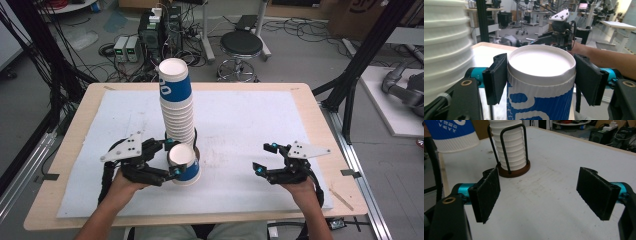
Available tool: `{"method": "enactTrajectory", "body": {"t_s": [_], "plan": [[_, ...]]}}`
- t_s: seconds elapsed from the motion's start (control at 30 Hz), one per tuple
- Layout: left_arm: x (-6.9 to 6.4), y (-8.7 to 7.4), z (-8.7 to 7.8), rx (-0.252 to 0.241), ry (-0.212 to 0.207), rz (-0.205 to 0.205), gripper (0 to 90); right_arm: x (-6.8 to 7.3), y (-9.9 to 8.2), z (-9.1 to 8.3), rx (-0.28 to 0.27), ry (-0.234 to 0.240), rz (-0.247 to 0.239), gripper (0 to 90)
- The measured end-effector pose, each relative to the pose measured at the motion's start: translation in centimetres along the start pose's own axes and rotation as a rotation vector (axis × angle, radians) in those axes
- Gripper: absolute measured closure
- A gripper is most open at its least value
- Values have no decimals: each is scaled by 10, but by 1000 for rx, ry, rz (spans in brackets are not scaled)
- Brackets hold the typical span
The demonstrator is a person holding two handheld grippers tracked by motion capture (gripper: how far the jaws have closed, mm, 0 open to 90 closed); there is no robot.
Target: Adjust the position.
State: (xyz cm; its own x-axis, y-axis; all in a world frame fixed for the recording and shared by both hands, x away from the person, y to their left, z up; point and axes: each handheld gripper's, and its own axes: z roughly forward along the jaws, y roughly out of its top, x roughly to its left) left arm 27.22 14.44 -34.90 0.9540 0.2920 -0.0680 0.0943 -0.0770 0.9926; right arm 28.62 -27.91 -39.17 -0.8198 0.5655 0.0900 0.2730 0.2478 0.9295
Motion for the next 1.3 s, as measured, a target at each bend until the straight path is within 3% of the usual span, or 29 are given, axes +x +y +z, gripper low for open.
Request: {"method": "enactTrajectory", "body": {"t_s": [0.27,0.53,0.93,1.3], "plan": [[1,0,32,-24,-37,5,307,10,5,7,-8,74,-21,197],[4,-3,49,-16,-45,7,307,26,12,22,-6,184,-59,197],[4,-5,65,-21,-61,0,308,41,18,52,3,274,-89,197],[1,-3,77,-28,-91,-5,309,46,21,66,-27,312,-99,197]]}}
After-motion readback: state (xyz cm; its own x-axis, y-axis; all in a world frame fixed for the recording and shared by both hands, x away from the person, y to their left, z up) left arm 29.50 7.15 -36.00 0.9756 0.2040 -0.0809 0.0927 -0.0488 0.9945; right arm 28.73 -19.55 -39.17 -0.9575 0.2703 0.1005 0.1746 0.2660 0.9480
